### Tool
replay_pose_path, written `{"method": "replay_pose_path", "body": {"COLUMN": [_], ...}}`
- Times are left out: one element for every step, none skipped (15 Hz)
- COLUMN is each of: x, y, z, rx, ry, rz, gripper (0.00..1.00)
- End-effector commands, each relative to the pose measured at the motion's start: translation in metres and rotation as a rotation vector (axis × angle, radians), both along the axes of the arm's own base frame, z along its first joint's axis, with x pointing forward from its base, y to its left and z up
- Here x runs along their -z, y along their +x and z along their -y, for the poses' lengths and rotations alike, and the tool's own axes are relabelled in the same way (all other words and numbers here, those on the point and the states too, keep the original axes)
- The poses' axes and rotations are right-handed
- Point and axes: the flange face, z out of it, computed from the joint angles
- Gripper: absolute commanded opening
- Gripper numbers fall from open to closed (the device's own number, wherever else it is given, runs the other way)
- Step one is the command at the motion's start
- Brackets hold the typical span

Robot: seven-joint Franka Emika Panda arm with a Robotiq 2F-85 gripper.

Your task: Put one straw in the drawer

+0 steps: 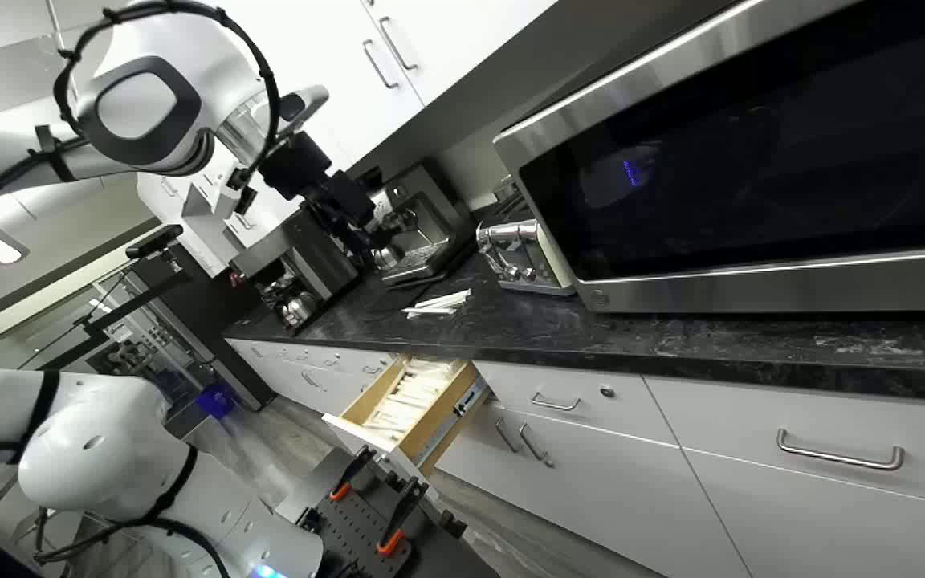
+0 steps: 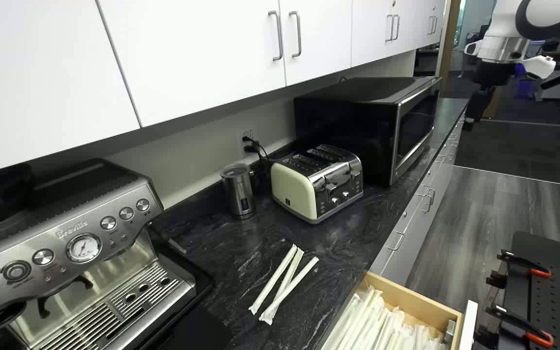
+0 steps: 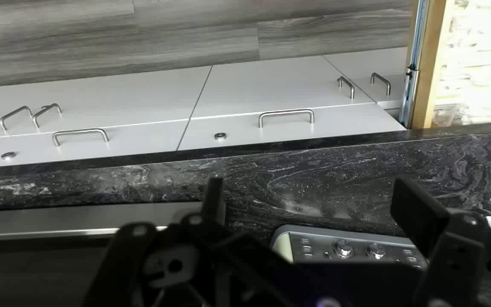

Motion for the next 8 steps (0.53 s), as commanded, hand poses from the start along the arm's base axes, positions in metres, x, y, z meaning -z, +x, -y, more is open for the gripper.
{"method": "replay_pose_path", "body": {"x": [-0.0006,-0.0006,-0.0006,-0.0006,-0.0006,-0.0006,-0.0011,-0.0042], "y": [0.0001,0.0001,0.0001,0.0001,0.0001,0.0001,0.0014,0.0033], "z": [0.0002,0.0002,0.0001,0.0002,0.0002,0.0002,-0.0011,-0.0091], "rx": [0.000,0.000,0.000,0.000,0.000,0.000,-0.006,-0.035], "ry": [0.000,0.000,0.000,0.000,0.000,0.000,0.002,0.005], "rz": [-0.001,-0.001,-0.001,-0.001,-0.001,-0.001,-0.001,0.012], "gripper": [1.00,1.00,1.00,1.00,1.00,1.00,1.00,1.00]}}
